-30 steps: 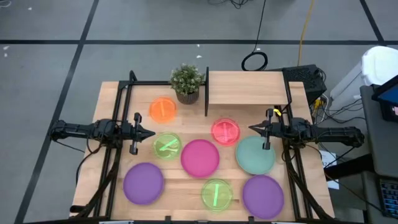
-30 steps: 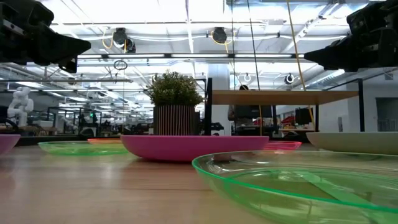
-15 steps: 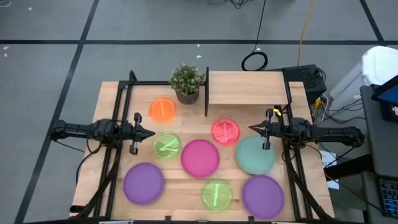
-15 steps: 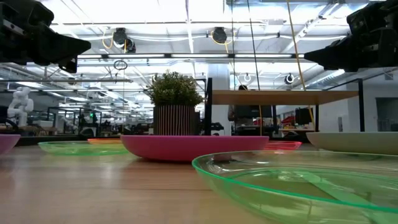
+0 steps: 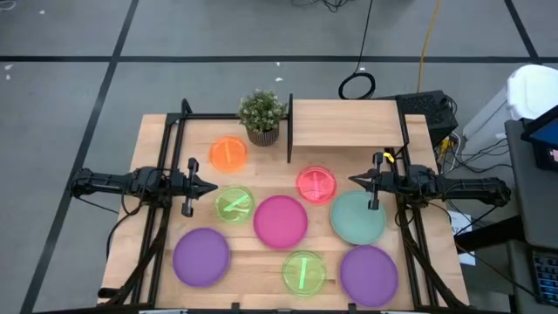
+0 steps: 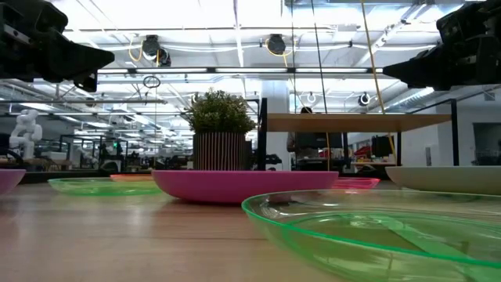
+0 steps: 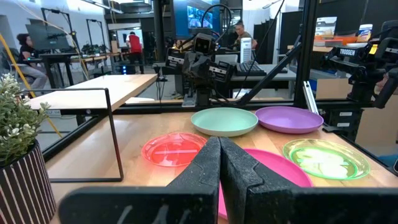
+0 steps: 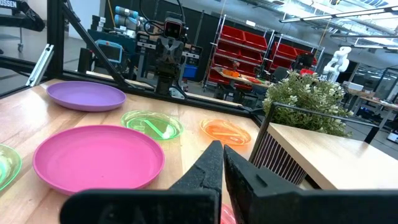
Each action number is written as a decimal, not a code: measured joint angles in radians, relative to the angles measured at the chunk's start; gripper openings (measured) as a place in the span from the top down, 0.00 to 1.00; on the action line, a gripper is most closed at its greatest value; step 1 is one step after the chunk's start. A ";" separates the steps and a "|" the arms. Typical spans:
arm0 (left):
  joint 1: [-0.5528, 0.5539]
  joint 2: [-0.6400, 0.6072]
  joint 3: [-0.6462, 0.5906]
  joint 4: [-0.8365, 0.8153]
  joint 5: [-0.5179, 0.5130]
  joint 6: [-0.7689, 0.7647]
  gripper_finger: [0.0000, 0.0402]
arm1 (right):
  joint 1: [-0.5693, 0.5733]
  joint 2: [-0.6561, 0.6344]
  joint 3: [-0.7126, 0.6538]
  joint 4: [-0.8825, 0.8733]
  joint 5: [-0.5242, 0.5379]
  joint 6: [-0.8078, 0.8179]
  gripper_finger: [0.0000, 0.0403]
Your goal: Place and stack plates onto a shelf
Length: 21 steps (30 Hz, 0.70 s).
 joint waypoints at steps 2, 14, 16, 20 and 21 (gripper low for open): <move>0.000 0.000 0.000 0.000 0.000 0.000 0.99 | 0.000 0.000 0.000 0.000 0.000 0.000 1.00; 0.000 0.000 0.000 0.000 0.000 0.000 0.99 | 0.000 0.000 0.000 0.000 -0.002 0.006 1.00; 0.000 0.000 0.000 0.000 0.000 0.000 0.99 | 0.000 0.000 0.000 0.000 -0.002 0.055 1.00; 0.000 0.000 0.000 0.000 0.000 0.000 0.99 | 0.001 0.000 0.000 0.000 -0.003 0.192 1.00; 0.000 0.000 0.000 0.000 0.000 0.000 0.99 | 0.001 0.000 0.000 0.000 -0.003 0.222 1.00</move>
